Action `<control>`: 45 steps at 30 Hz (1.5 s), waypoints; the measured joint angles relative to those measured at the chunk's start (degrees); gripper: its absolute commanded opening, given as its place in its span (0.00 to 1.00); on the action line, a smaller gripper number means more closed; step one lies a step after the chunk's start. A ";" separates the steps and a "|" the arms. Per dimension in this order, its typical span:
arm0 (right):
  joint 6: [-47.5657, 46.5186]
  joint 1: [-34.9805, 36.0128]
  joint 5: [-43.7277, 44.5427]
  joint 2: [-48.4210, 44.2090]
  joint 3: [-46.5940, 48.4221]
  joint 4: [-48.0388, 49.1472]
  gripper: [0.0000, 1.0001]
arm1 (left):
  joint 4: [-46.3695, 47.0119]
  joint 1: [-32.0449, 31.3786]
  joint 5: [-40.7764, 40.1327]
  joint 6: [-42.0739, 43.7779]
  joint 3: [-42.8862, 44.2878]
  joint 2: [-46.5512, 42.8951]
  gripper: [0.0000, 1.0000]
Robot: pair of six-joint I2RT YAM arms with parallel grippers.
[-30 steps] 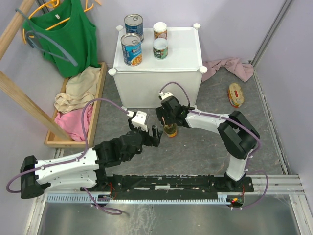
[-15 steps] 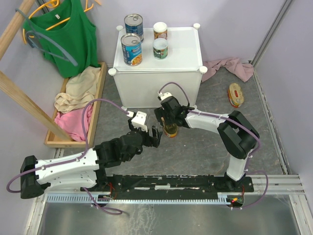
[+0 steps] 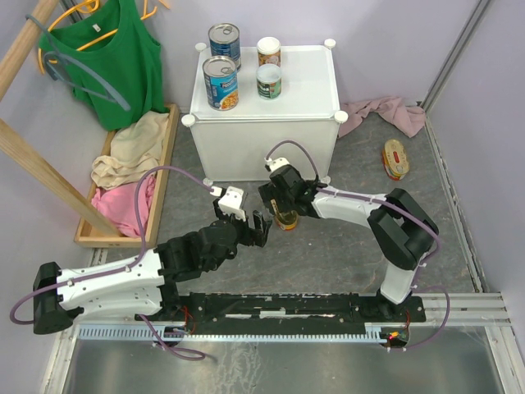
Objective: Place and organize the canned foods onto the counter
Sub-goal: Pick up the canned food from the center of the board.
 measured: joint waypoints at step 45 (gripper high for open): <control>4.79 4.44 7.91 -6.21 -13.18 7.37 0.40 | 0.04 0.00 0.00 -0.04 -0.55 0.00 0.86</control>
